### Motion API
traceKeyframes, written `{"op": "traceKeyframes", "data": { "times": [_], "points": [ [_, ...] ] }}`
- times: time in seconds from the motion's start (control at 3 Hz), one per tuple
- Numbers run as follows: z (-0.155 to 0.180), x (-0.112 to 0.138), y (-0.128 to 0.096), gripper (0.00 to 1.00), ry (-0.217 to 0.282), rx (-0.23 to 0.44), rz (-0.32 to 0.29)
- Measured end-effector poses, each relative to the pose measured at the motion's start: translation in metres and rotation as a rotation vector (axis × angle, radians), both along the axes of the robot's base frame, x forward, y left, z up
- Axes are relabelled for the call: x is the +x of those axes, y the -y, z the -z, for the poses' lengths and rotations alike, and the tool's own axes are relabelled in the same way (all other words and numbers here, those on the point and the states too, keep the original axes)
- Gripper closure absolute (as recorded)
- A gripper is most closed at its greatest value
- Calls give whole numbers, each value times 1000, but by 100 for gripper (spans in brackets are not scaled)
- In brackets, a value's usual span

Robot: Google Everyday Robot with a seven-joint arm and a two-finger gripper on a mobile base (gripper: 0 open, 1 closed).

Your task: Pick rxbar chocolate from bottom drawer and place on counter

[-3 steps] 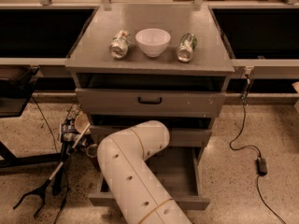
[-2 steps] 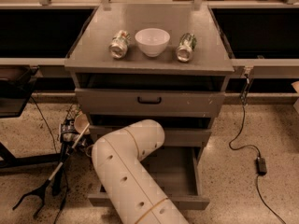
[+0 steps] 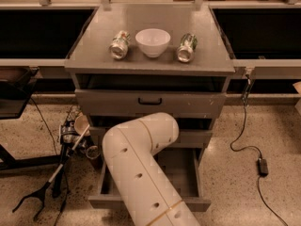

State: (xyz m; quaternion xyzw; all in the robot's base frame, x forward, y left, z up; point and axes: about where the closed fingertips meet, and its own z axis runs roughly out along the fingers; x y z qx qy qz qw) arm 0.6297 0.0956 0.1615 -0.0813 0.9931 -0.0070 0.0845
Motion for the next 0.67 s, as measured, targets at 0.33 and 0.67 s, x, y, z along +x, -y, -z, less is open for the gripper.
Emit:
{"op": "traceKeyframes", "data": {
  "times": [0.33, 0.67],
  "points": [
    [-44, -5, 36, 100, -15, 17, 8],
    [-104, -5, 74, 100, 2, -3, 18]
  ]
}}
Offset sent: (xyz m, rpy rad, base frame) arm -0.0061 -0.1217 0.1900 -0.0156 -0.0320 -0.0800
